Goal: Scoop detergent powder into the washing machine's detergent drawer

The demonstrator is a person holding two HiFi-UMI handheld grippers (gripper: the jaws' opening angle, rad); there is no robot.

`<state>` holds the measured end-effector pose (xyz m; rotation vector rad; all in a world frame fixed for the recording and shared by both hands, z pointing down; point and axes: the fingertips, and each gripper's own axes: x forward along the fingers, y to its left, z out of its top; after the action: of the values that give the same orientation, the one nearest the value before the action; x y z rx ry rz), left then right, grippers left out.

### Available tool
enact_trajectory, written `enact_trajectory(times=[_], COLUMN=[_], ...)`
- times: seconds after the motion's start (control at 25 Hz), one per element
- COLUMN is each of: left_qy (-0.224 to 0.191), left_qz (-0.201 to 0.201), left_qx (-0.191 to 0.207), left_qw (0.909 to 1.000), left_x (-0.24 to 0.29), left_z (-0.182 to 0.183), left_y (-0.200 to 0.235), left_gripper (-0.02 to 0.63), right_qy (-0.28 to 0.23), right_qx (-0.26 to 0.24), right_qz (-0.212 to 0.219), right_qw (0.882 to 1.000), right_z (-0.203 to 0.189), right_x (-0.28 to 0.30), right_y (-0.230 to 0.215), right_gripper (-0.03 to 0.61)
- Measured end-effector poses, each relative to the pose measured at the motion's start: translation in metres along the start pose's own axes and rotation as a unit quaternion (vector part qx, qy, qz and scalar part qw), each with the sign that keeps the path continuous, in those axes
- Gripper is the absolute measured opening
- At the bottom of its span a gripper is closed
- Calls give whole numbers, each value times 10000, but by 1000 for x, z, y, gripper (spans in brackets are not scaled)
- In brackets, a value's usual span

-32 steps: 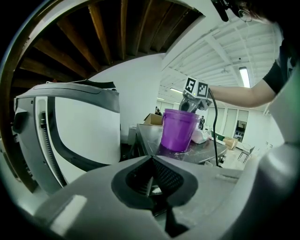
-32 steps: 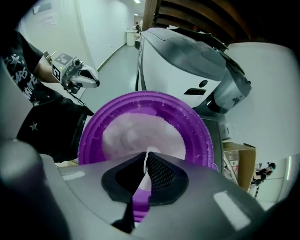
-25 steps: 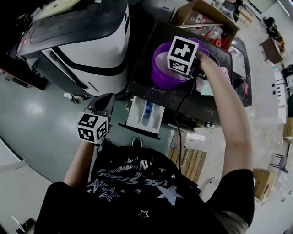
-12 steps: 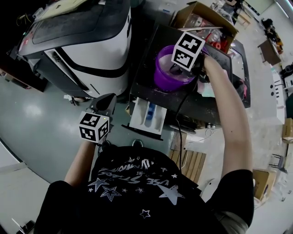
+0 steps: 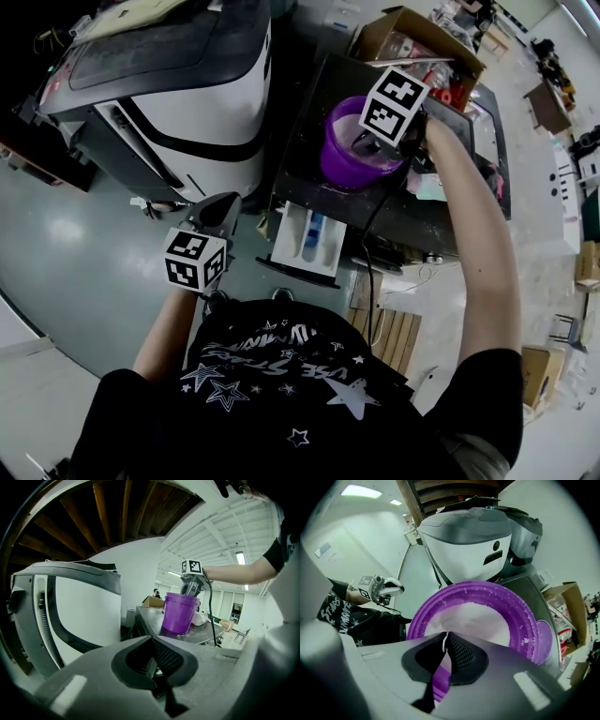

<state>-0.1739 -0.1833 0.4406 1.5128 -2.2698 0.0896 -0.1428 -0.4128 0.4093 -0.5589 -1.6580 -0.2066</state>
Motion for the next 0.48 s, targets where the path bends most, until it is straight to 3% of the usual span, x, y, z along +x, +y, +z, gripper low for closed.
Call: enact_trajectory(times=[0.48], left_qy=[52], left_qz=[-186], left_qx=[36], left_qw=[9998], left_x=[-3], left_z=[-2], left_y=[7], left_gripper=[2], right_qy=[-707], right_qx=[971], right_qz=[533], right_qw=[9913], right_z=[6], right_x=[-13], right_y=[4], right_gripper=[38])
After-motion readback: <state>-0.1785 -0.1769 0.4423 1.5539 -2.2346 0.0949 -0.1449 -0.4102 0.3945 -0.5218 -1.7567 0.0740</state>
